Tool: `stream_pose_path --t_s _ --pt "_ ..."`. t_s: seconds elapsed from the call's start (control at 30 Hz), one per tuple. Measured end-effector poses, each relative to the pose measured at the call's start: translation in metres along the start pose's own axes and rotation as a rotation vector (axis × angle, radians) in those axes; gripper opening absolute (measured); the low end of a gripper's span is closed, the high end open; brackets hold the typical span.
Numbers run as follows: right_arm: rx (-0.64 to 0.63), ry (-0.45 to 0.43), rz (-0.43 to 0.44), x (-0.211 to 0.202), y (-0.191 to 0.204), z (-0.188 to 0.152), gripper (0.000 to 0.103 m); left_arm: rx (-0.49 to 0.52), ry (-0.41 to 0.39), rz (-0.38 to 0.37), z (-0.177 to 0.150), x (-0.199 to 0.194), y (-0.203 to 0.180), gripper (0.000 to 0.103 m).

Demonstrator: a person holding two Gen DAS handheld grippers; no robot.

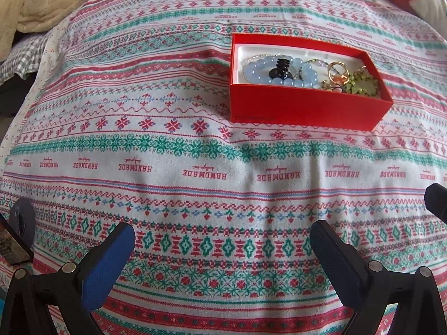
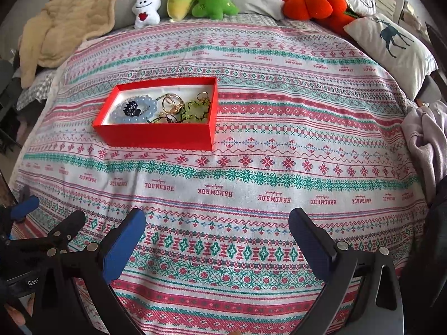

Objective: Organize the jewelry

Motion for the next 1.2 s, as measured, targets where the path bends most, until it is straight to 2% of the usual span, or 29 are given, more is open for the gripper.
stream_pose_path --t_s 0.57,1.2 --pt "-0.016 0.034 -0.014 0.01 0.014 -0.002 0.103 -0.002 0.0 0.008 0.002 0.001 0.002 0.103" --pt "-0.008 0.035 -0.023 0.01 0.011 -0.002 0.103 0.002 0.0 0.009 0.001 0.0 0.003 0.103"
Point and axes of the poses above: each gripper's, at about its wrist camera, not at the fingertips, and x roughly the way its jaws point, y to its left, z to its top, the point moved 1 cm from there along x, roughly the way its jaws point, and after that the axes turned 12 degrees about x, right-handed, at the moved point
